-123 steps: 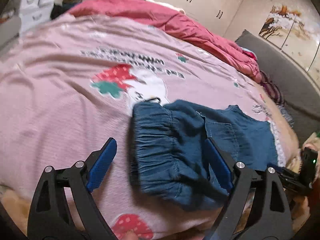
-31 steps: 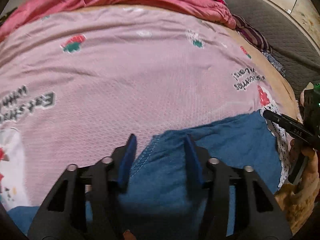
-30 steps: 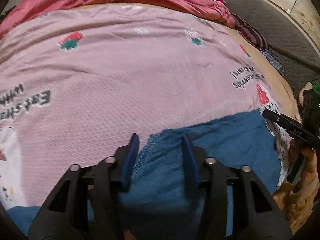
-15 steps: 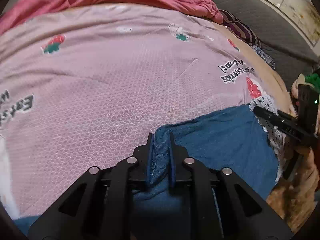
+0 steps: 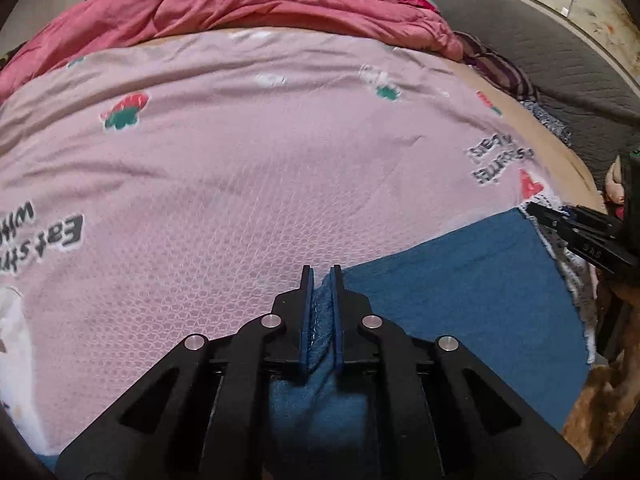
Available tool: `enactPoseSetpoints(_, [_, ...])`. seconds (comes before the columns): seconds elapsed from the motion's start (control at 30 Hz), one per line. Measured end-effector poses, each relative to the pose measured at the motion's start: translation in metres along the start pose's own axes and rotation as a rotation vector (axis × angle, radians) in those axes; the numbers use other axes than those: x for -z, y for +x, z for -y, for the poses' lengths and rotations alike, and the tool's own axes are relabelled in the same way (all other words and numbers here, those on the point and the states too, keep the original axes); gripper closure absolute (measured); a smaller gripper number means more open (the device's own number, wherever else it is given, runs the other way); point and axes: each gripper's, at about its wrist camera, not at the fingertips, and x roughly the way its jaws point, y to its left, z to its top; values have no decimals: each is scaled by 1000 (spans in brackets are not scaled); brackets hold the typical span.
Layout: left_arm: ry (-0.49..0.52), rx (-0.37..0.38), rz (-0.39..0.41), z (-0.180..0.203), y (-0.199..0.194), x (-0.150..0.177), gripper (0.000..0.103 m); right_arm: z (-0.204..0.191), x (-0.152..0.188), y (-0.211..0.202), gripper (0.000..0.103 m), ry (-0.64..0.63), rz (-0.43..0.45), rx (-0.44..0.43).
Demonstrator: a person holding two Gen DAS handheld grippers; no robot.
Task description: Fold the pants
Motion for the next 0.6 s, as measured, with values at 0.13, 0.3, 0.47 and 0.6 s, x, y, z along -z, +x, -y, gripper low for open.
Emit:
enactPoseSetpoints(0.13, [-32,28,-5,-8,4,-1,97,5,3,0,67,11,13,12])
enactPoseSetpoints(0.3, [-64,47,30,-15,-10,1,81,24,7,-25,46,116,94,6])
enactPoseSetpoints(0.47, [-57,14,113,-14,-57,10,72,43,31,-81,37,256,204,7])
enactPoseSetpoints(0.6, [-57,-6,166,-12,-100,36,68,34,63,-116,33,313,233,0])
